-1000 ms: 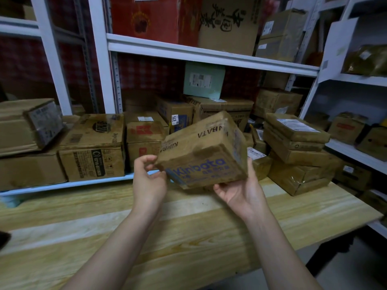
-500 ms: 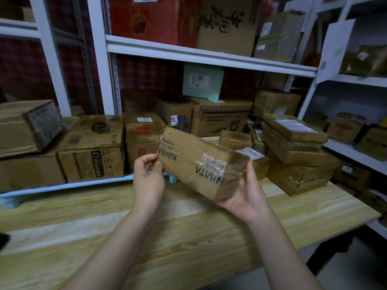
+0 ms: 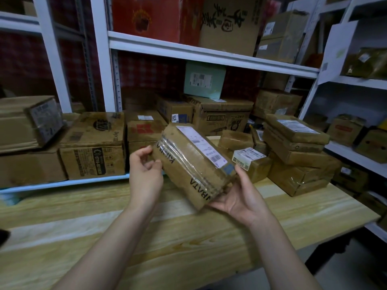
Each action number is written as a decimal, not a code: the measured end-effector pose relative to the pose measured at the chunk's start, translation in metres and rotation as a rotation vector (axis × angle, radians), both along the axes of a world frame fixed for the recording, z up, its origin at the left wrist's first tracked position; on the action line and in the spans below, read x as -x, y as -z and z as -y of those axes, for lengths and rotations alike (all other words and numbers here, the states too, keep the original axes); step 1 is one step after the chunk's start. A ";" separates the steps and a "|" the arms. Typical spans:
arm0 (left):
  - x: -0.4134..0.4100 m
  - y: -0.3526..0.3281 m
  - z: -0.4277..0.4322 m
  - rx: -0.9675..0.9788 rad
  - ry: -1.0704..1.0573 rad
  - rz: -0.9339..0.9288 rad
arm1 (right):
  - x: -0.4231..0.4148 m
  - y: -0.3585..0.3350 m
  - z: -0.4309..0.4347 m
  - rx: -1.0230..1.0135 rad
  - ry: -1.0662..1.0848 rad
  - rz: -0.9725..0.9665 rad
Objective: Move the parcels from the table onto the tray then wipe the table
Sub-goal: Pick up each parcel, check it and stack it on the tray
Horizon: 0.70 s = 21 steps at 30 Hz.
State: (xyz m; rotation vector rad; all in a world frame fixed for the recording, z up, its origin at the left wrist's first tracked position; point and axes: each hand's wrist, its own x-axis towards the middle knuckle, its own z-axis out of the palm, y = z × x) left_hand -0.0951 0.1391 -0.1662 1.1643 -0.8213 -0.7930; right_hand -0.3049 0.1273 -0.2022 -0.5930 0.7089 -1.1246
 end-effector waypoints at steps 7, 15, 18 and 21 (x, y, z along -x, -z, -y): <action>-0.024 0.036 0.017 -0.246 -0.048 0.085 | -0.032 -0.014 0.019 -0.001 0.238 0.090; -0.059 0.061 0.038 -0.505 -0.128 0.104 | -0.104 -0.072 0.063 0.092 0.345 -0.321; -0.065 0.061 0.045 -0.538 -0.156 -0.053 | -0.133 -0.092 0.084 0.138 0.326 -0.523; -0.072 0.063 0.051 -0.543 -0.198 -0.168 | -0.148 -0.100 0.094 0.171 0.245 -0.728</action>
